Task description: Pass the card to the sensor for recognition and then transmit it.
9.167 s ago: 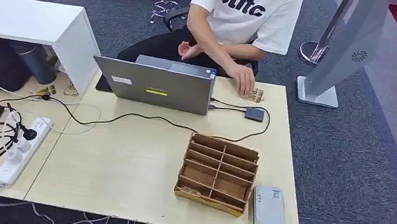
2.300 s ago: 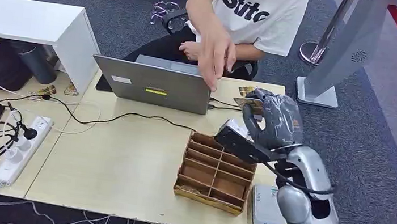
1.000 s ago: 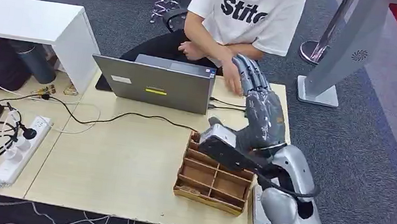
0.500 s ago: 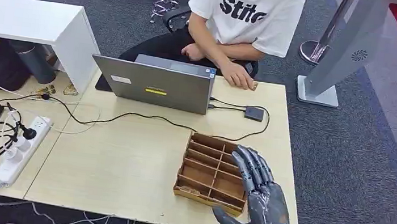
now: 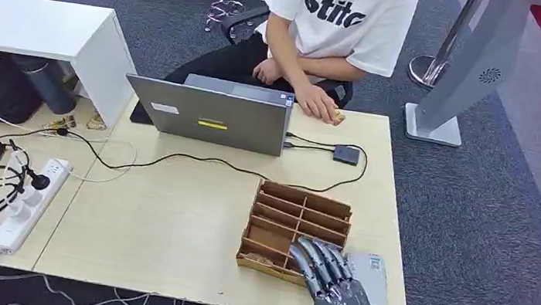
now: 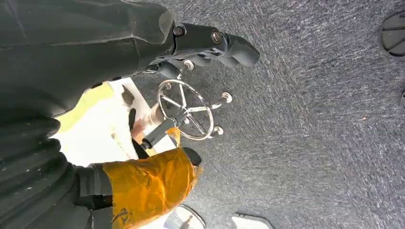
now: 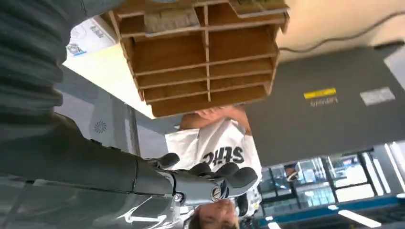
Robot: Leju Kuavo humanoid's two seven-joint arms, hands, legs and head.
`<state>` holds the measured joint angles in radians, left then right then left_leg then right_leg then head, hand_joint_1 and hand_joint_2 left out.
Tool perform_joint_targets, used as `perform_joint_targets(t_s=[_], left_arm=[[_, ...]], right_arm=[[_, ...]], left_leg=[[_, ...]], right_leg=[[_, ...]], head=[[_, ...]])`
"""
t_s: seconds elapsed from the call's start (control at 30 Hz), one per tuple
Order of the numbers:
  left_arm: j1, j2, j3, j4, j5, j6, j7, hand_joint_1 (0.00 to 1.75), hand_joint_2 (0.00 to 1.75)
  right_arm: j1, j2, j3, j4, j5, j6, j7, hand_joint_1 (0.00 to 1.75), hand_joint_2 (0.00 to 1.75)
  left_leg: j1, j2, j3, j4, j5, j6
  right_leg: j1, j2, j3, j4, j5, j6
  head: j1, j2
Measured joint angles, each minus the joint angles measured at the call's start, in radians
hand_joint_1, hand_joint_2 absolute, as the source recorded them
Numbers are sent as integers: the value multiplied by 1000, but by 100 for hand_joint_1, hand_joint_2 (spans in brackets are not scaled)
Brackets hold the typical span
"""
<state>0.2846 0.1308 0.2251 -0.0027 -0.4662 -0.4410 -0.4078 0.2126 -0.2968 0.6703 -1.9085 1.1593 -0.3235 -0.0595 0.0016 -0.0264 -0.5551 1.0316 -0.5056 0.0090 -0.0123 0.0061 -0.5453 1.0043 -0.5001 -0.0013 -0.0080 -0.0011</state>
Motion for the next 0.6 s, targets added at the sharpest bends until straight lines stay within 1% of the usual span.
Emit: perform_joint_targets(t_s=[0.2, 0.37, 0.47, 0.6], left_arm=[[0, 0, 2, 0, 0, -2, 2, 0, 175], [-3, 0, 6, 0, 5, -6, 11, 0, 175], [-5, 0, 10, 0, 6, -8, 18, 0, 175], [-8, 2, 13, 0, 8, -9, 21, 0, 175]], right_arm=[[-10, -12, 22, 36, 0, 0, 2, 0, 175], [-30, -1, 43, 84, -3, 3, 5, 0, 175], [-44, 7, 56, 119, 11, 4, 21, 0, 175], [-64, 14, 67, 160, 53, 10, 59, 0, 175]], left_leg=[[0, 0, 0, 0, 0, 0], [0, 0, 0, 0, 0, 0], [0, 0, 0, 0, 0, 0], [0, 0, 0, 0, 0, 0]], right_leg=[[0, 0, 0, 0, 0, 0], [0, 0, 0, 0, 0, 0], [0, 0, 0, 0, 0, 0], [0, 0, 0, 0, 0, 0]], head=[[0, 0], [0, 0], [0, 0], [0, 0]])
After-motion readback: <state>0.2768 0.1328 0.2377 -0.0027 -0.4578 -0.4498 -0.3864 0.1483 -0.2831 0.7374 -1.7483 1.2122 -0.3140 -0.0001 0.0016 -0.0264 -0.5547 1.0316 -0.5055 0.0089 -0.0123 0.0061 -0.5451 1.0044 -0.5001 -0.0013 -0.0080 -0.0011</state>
